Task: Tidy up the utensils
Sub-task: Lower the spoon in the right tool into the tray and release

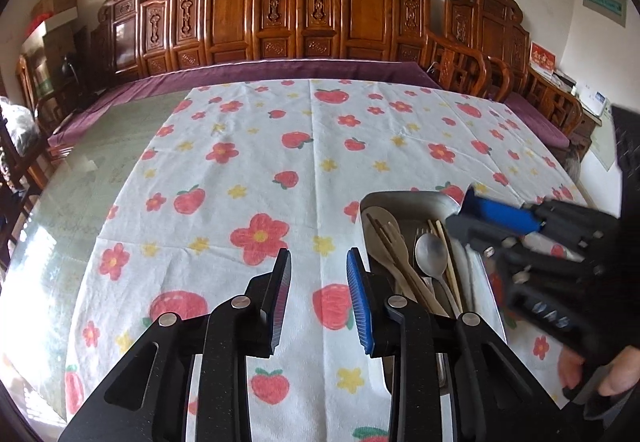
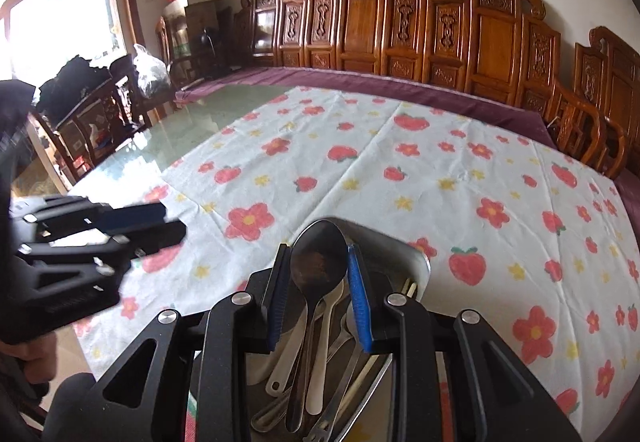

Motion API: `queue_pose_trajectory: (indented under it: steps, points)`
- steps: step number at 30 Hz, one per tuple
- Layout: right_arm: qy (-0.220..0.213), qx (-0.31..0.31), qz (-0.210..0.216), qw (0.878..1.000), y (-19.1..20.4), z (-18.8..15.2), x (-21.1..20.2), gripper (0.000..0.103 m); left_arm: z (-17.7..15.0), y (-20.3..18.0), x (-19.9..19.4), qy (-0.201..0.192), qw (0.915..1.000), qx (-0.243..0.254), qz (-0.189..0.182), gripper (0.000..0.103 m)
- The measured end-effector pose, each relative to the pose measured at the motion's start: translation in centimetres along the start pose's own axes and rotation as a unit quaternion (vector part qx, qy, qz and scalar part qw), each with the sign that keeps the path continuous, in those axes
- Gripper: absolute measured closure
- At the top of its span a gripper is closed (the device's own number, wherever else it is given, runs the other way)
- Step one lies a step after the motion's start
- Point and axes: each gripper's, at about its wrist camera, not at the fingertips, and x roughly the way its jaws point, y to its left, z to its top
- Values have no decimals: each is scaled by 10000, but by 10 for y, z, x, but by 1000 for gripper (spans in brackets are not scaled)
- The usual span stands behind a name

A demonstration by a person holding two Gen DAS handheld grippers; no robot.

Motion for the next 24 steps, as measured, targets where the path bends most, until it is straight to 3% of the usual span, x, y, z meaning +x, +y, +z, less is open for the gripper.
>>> queue_pose_trajectory:
  steps: [14, 24]
  points:
    - [608, 386, 163, 9973, -8, -21, 44, 72, 3, 1, -6, -59, 10000, -36, -11, 75]
    - [639, 431, 175, 9969, -12, -19, 59, 71, -1, 2, 2, 23, 10000, -47, 25, 74]
